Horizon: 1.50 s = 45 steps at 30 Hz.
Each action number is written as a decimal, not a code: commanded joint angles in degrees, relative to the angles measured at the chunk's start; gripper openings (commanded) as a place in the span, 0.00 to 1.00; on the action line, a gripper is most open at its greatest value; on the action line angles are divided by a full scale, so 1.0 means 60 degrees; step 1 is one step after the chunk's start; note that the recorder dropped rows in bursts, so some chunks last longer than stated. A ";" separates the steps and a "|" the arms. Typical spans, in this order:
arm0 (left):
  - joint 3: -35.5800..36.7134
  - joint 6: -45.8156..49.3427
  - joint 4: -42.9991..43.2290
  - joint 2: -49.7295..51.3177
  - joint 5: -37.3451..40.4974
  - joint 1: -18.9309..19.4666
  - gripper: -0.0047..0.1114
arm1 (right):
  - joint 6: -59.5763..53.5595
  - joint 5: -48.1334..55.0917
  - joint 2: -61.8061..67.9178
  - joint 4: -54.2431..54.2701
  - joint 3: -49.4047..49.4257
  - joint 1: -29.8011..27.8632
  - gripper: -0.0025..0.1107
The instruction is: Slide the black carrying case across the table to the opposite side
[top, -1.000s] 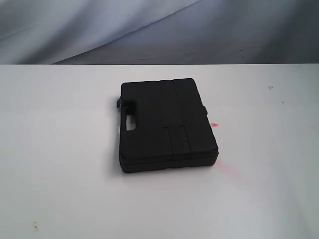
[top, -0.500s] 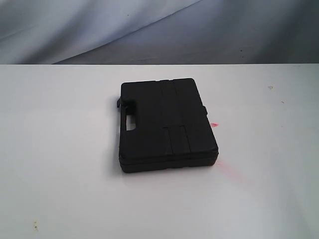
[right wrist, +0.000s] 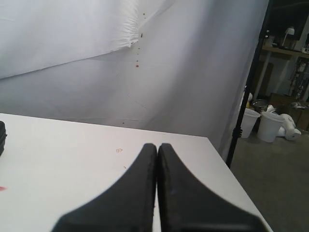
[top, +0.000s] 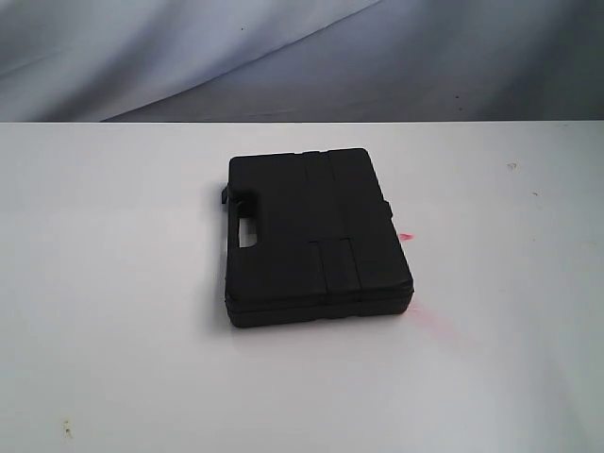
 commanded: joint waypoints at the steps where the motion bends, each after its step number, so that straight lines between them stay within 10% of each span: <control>1: 0.0047 -0.0092 0.0006 -0.0042 -0.0016 0.0022 0.04 | -0.0023 -0.0047 -0.0056 0.0067 0.0034 0.0006 0.02; 45: 0.0047 -0.0092 0.0006 -0.0042 -0.0029 0.0022 0.04 | -0.0943 0.0982 -0.1114 0.0931 0.0034 -0.0101 0.02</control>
